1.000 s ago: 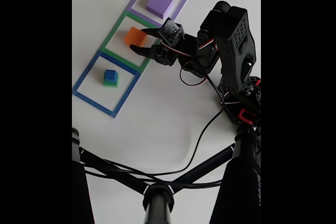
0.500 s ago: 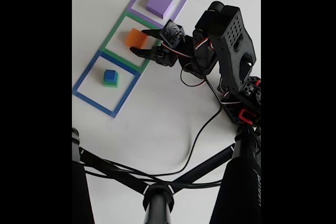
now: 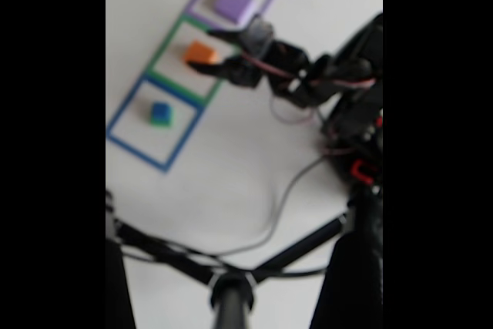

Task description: Tower of hanoi

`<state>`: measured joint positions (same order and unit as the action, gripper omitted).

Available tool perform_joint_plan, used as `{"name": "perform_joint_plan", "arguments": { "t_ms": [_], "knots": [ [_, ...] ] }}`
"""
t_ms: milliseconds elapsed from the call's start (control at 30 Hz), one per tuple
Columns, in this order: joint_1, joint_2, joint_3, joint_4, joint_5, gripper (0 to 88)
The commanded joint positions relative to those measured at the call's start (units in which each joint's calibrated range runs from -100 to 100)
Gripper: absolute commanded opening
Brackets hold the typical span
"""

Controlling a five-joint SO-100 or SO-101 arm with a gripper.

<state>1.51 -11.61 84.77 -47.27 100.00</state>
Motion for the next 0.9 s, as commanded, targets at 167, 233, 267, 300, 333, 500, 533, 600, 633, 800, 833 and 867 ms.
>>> {"name": "perform_joint_plan", "arguments": {
  "t_ms": [167, 233, 267, 300, 333, 500, 533, 600, 633, 800, 833, 867],
  "knots": [
    [-1.8, -36.6, -18.0, 60.0, 0.0, 8.7],
    [-3.0, -38.4, -26.2, 72.4, 0.0, 6.0],
    [-3.8, -38.8, -30.0, 78.0, 0.0, 3.9],
    [-4.7, -39.0, -34.5, 84.2, 0.0, 0.2],
    [-5.4, -39.1, -38.0, 88.6, 0.0, 0.2],
    [-9.0, -39.3, -53.5, 106.9, 0.0, 0.1],
    [-9.6, -39.0, -57.6, 111.2, 0.0, 0.1],
    [-10.4, -38.2, -65.0, 119.3, 0.0, 0.1],
    [-10.9, -37.7, -68.6, 123.2, 0.0, 0.1],
    [-14.0, -36.0, -81.3, 136.8, -1.5, 0.1],
    [-14.6, -36.0, -82.4, 138.1, -1.9, 0.1],
    [-15.5, -36.0, -83.6, 139.2, -2.7, 0.1]
  ]
}}
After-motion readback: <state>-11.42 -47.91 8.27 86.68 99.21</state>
